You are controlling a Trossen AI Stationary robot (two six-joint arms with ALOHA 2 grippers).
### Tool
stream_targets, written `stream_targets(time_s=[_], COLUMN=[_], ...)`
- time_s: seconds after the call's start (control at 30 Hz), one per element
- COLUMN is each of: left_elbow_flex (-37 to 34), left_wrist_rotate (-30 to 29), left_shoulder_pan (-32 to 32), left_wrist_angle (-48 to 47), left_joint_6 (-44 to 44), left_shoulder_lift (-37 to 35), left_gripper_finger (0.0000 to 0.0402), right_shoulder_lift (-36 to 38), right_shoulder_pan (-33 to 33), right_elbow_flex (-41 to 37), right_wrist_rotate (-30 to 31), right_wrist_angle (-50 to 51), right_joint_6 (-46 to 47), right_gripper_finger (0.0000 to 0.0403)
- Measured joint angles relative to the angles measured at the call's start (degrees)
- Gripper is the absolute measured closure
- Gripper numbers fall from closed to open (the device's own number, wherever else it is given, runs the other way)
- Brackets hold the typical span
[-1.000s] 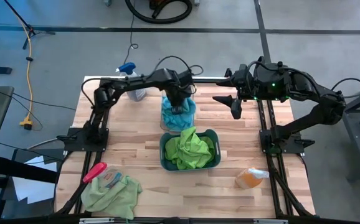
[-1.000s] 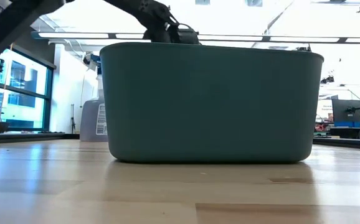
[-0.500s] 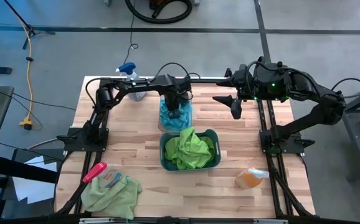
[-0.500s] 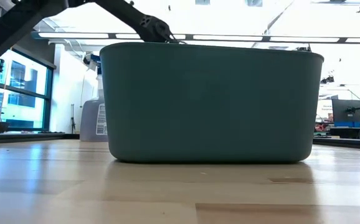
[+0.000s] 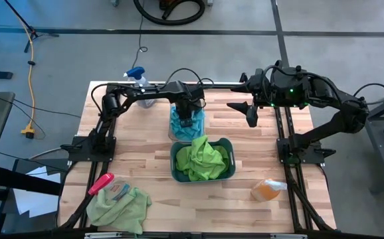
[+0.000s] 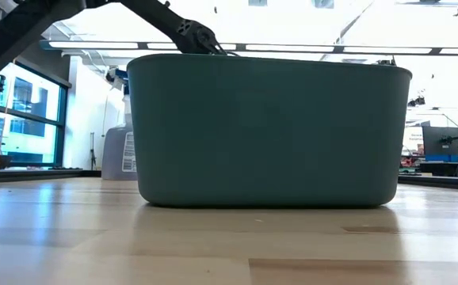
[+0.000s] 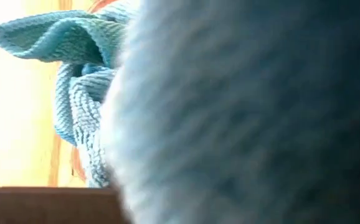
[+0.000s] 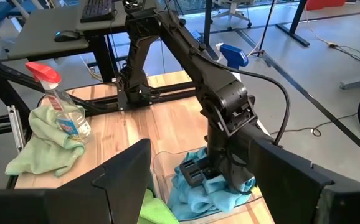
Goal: Sort microfiber towel by color & place in baskets
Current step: Put the blue microfiber towel into the transparent bin
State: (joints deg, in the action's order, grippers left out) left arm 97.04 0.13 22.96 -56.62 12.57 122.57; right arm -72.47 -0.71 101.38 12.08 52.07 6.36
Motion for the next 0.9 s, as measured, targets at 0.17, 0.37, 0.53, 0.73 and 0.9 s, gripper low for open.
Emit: stream_targets(time_s=[0.17, 0.37, 0.53, 0.73, 0.9], left_elbow_flex=[-0.2, -0.2, -0.2, -0.2, -0.2], left_wrist_rotate=[0.5, 1.1, 1.3, 1.2, 1.0], left_shoulder_pan=[-0.1, -0.2, -0.1, 0.0, 0.0], left_wrist_angle=[-0.2, -1.2, -1.9, -3.1, -3.6], left_joint_6=[-0.4, -0.5, -1.1, -2.0, -3.6], left_shoulder_lift=[-1.7, -6.6, -11.9, -17.9, -23.4], left_gripper_finger=[0.0231, 0.0195, 0.0189, 0.0189, 0.0189], right_shoulder_lift=[0.0, 0.0, 0.0, 0.0, 0.0], right_shoulder_pan=[0.0, 0.0, 0.0, 0.0, 0.0], right_elbow_flex=[0.0, 0.0, 0.0, 0.0, 0.0], right_wrist_rotate=[0.0, 0.0, 0.0, 0.0, 0.2], right_wrist_angle=[0.0, 0.0, 0.0, 0.0, 0.2], right_joint_6=[-0.5, -1.9, -3.8, -5.5, -5.9], right_gripper_finger=[0.0135, 0.0135, 0.0135, 0.0135, 0.0135])
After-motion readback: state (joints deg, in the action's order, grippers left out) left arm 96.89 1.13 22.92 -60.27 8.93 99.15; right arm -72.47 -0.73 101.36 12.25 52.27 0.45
